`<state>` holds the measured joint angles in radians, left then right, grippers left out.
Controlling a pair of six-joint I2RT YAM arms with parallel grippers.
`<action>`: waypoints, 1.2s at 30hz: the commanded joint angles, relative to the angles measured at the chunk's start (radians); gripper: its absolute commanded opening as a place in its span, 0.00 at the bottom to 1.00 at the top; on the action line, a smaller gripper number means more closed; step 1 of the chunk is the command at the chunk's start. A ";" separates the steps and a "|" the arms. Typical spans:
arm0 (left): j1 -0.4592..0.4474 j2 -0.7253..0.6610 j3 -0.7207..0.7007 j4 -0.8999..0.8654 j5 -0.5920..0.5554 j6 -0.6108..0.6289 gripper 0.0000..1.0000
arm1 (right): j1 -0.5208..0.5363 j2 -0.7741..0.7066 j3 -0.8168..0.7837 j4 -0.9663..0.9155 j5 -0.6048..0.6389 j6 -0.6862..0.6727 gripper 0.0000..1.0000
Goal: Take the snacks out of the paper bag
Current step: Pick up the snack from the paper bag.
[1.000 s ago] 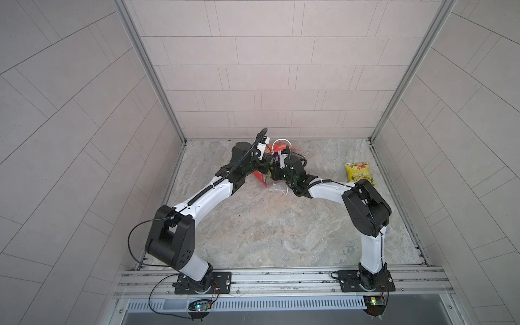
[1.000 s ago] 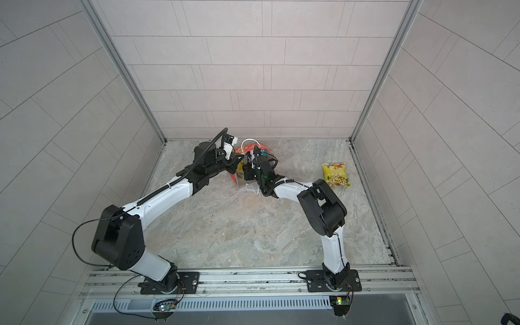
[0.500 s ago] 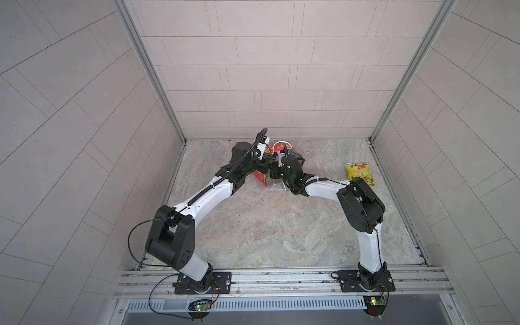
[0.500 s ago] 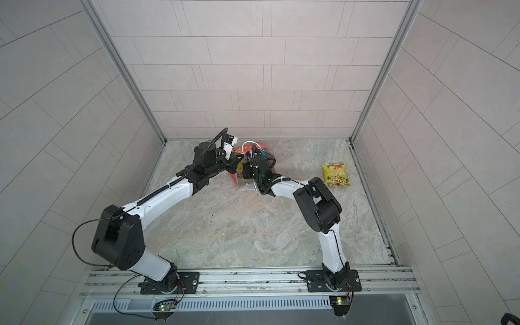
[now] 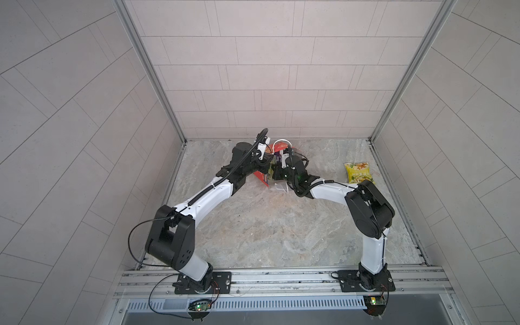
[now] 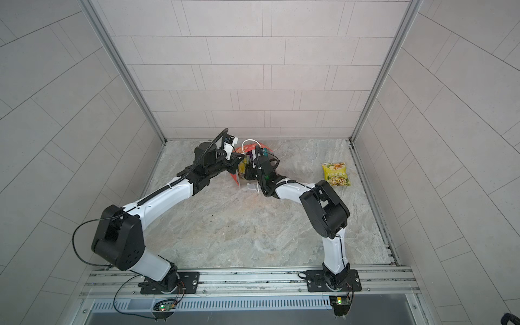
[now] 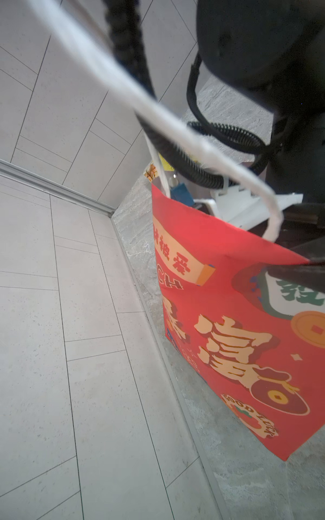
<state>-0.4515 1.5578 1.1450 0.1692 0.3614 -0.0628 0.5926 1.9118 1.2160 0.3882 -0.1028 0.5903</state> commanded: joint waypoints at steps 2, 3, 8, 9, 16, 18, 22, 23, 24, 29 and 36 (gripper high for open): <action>-0.007 -0.018 -0.017 0.025 0.000 0.011 0.00 | -0.002 -0.105 -0.023 -0.012 -0.025 -0.028 0.03; -0.007 -0.018 -0.017 0.025 -0.002 0.013 0.00 | -0.002 -0.118 -0.030 -0.022 -0.028 -0.031 0.03; -0.006 -0.018 -0.017 0.023 -0.003 0.015 0.00 | -0.005 -0.214 -0.105 -0.038 -0.029 -0.030 0.04; -0.007 -0.020 -0.017 0.023 -0.005 0.015 0.00 | -0.009 -0.237 -0.123 -0.042 -0.030 -0.030 0.05; -0.008 -0.022 -0.022 0.026 -0.006 0.015 0.00 | -0.042 -0.337 -0.144 -0.116 -0.076 -0.055 0.11; -0.007 -0.024 -0.024 0.026 -0.007 0.014 0.00 | -0.058 -0.350 -0.146 -0.122 -0.104 -0.045 0.10; -0.007 -0.035 -0.031 0.028 -0.012 0.018 0.00 | -0.067 -0.385 -0.150 -0.137 -0.112 -0.054 0.03; -0.007 -0.036 -0.033 0.029 -0.014 0.020 0.00 | -0.071 -0.389 -0.146 -0.143 -0.121 -0.056 0.01; -0.007 -0.036 -0.032 0.027 -0.014 0.020 0.00 | -0.074 -0.392 -0.144 -0.146 -0.132 -0.055 0.00; -0.007 -0.027 -0.026 0.025 -0.010 0.020 0.00 | -0.083 -0.427 -0.139 -0.160 -0.192 -0.076 0.00; -0.007 -0.035 -0.032 0.021 -0.011 0.030 0.00 | -0.083 -0.558 -0.214 -0.140 -0.243 -0.134 0.00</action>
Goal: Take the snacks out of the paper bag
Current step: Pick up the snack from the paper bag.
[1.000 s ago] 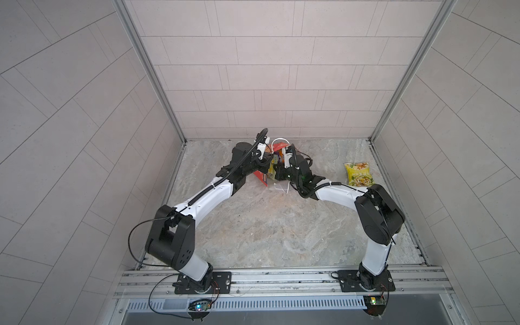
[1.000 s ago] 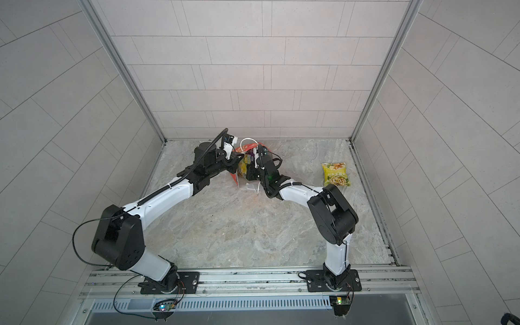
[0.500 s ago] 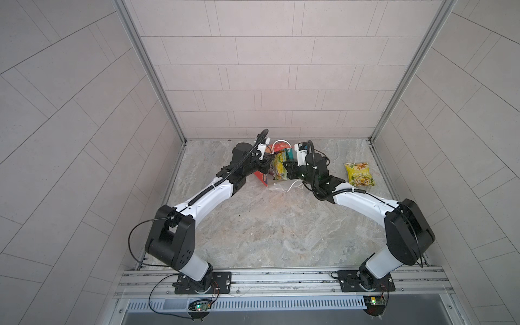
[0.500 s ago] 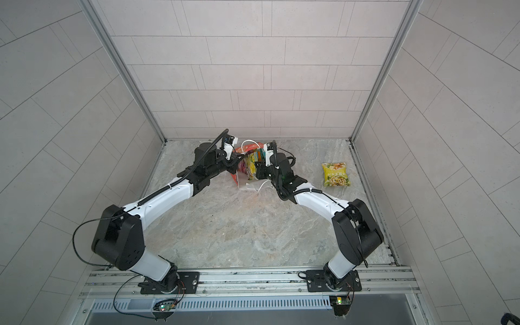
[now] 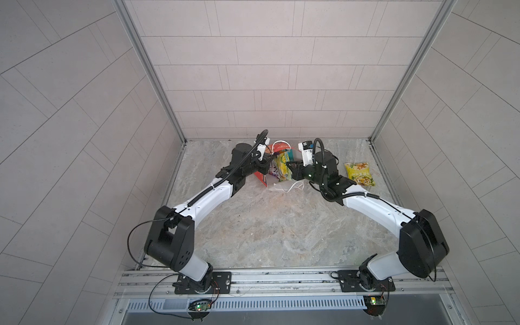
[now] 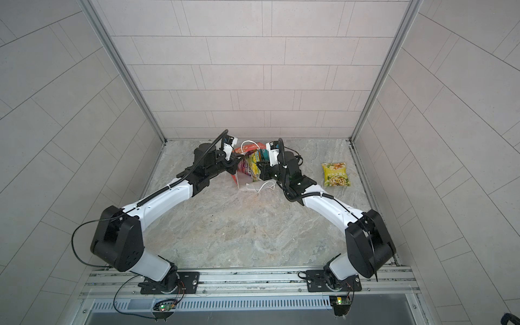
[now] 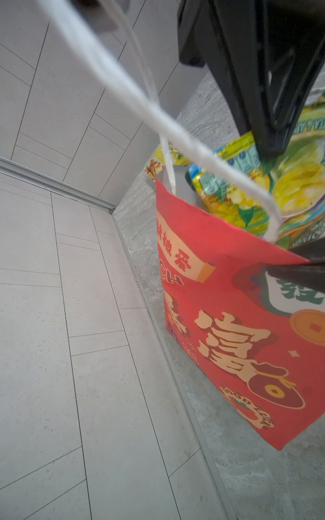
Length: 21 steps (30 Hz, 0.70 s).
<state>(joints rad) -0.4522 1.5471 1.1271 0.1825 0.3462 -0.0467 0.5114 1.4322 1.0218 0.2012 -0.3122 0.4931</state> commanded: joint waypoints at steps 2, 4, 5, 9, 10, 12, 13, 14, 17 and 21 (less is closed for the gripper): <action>-0.006 -0.022 -0.015 0.008 0.005 0.017 0.00 | -0.009 -0.113 -0.034 0.053 -0.036 -0.038 0.00; -0.006 -0.023 -0.015 0.008 0.000 0.020 0.00 | -0.012 -0.148 -0.039 0.047 -0.036 -0.037 0.00; -0.007 -0.024 -0.017 0.008 -0.003 0.021 0.00 | -0.017 -0.170 -0.039 0.038 -0.030 -0.031 0.00; -0.005 -0.030 -0.019 0.008 -0.007 0.024 0.00 | -0.040 -0.267 -0.063 0.041 -0.043 -0.018 0.00; -0.005 -0.031 -0.018 0.008 -0.007 0.025 0.00 | -0.048 -0.284 -0.074 0.053 -0.059 -0.013 0.00; -0.005 -0.030 -0.019 0.008 -0.008 0.027 0.00 | -0.074 -0.318 -0.085 0.068 -0.090 0.016 0.00; -0.005 -0.030 -0.019 0.008 -0.010 0.028 0.00 | -0.088 -0.329 -0.089 0.076 -0.114 0.031 0.00; -0.004 -0.030 -0.020 0.009 -0.015 0.027 0.00 | -0.102 -0.341 -0.088 0.072 -0.130 0.044 0.00; -0.003 -0.034 -0.025 0.016 -0.020 0.028 0.00 | -0.138 -0.402 -0.100 0.051 -0.142 0.066 0.00; -0.004 -0.041 -0.032 0.017 -0.025 0.036 0.00 | -0.211 -0.507 -0.119 0.016 -0.124 0.080 0.00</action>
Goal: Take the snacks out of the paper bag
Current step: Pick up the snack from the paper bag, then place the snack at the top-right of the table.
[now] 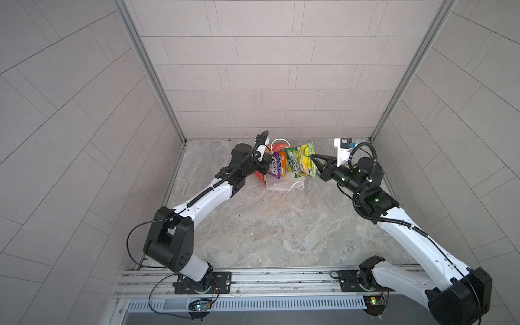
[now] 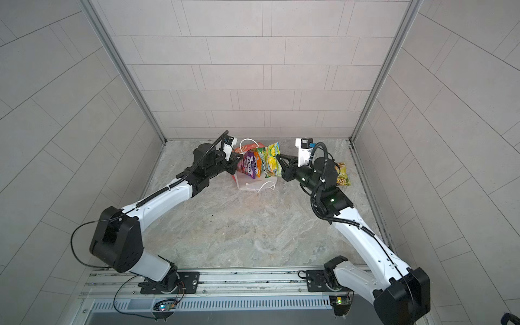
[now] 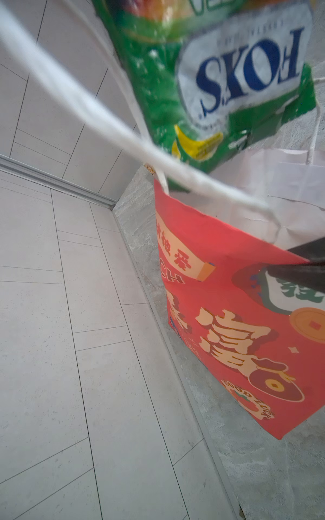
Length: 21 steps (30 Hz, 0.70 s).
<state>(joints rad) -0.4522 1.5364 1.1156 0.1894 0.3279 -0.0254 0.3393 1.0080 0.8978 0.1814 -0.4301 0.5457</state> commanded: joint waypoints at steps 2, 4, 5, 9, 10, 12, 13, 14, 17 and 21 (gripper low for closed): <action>-0.004 -0.030 -0.023 0.013 -0.009 0.017 0.00 | -0.080 -0.123 -0.003 0.027 0.003 0.038 0.00; -0.003 -0.030 -0.025 0.015 -0.007 0.019 0.00 | -0.129 -0.152 -0.009 0.021 0.013 0.063 0.00; -0.004 -0.029 -0.025 0.015 -0.007 0.019 0.00 | -0.160 -0.164 -0.016 0.025 0.013 0.076 0.00; -0.004 -0.033 -0.030 0.020 -0.007 0.018 0.00 | -0.241 -0.173 -0.037 0.004 0.093 0.117 0.00; -0.004 -0.036 -0.032 0.026 -0.006 0.013 0.00 | -0.262 -0.165 -0.049 0.015 0.110 0.136 0.00; -0.004 -0.035 -0.034 0.031 0.004 0.008 0.00 | -0.306 -0.125 -0.075 0.049 0.141 0.187 0.00; -0.003 -0.036 -0.034 0.033 0.007 0.005 0.00 | -0.322 -0.104 -0.086 0.061 0.155 0.215 0.00; -0.004 -0.035 -0.036 0.037 0.008 0.001 0.00 | -0.335 -0.078 -0.101 0.084 0.182 0.249 0.00; -0.004 -0.036 -0.041 0.042 0.013 -0.005 0.00 | -0.347 -0.032 -0.157 0.139 0.311 0.334 0.00; -0.005 -0.035 -0.045 0.051 0.020 -0.012 0.00 | -0.347 0.029 -0.210 0.199 0.453 0.422 0.00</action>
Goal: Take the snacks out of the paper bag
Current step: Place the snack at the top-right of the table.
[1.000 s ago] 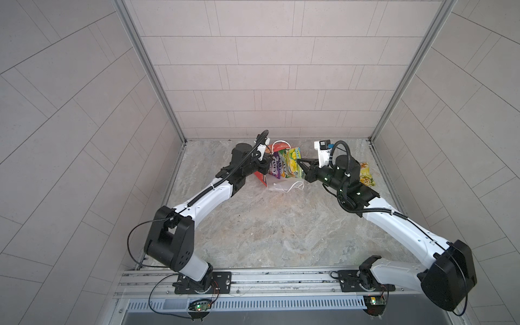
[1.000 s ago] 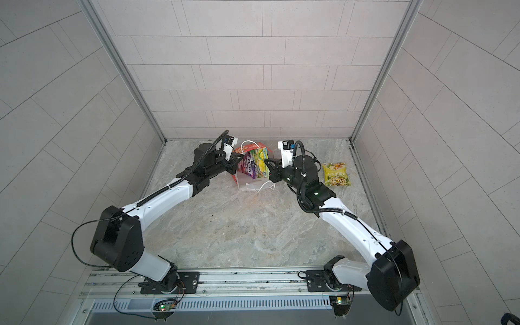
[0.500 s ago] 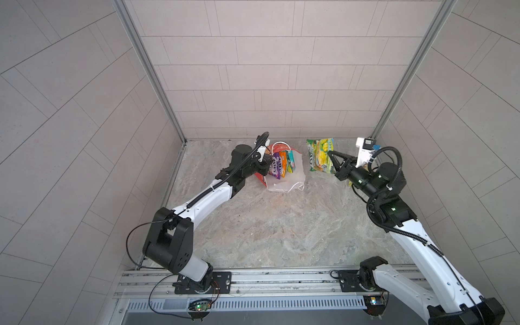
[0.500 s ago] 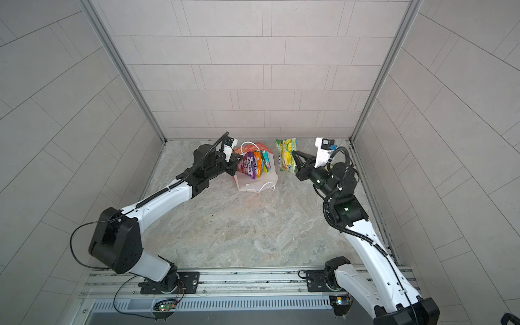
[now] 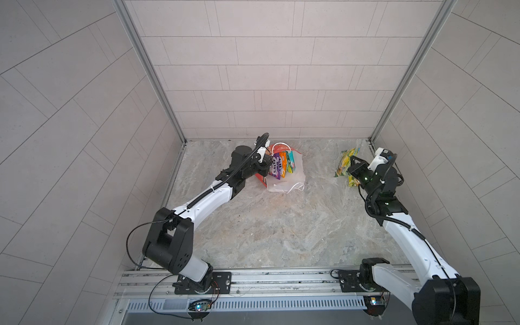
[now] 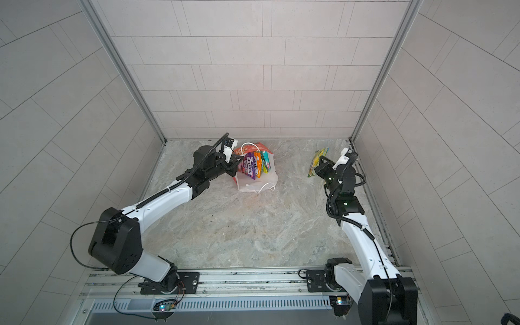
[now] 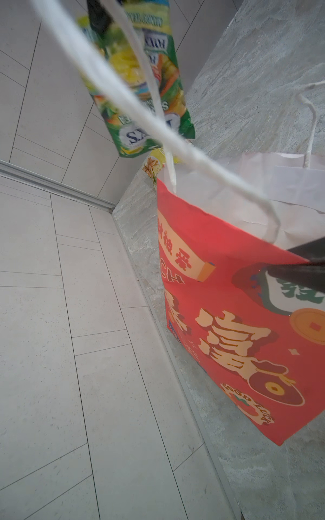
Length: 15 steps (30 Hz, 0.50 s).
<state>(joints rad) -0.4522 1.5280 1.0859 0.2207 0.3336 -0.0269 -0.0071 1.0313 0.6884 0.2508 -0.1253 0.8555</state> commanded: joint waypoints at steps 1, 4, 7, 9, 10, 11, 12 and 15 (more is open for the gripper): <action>-0.003 -0.028 -0.014 0.021 0.015 -0.012 0.00 | -0.001 0.022 -0.004 0.133 0.167 0.128 0.00; -0.004 -0.025 -0.014 0.025 0.018 -0.016 0.00 | 0.000 0.094 -0.013 0.171 0.192 0.186 0.00; -0.003 -0.023 -0.013 0.025 0.018 -0.016 0.00 | 0.007 0.161 -0.014 0.192 0.208 0.248 0.00; -0.003 -0.022 -0.013 0.025 0.020 -0.016 0.00 | 0.018 0.196 -0.021 0.212 0.245 0.281 0.00; -0.004 -0.021 -0.014 0.027 0.020 -0.016 0.00 | 0.025 0.207 -0.023 0.214 0.268 0.293 0.00; -0.003 -0.021 -0.013 0.026 0.021 -0.016 0.00 | 0.029 0.223 -0.025 0.227 0.280 0.304 0.00; -0.004 -0.019 -0.013 0.026 0.022 -0.018 0.00 | 0.032 0.239 -0.027 0.240 0.288 0.323 0.00; -0.003 -0.018 -0.012 0.028 0.023 -0.018 0.00 | 0.049 0.280 -0.020 0.249 0.326 0.372 0.00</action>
<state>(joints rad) -0.4522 1.5280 1.0855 0.2272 0.3378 -0.0345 0.0269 1.2976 0.6613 0.4179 0.1207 1.1343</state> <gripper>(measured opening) 0.048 0.050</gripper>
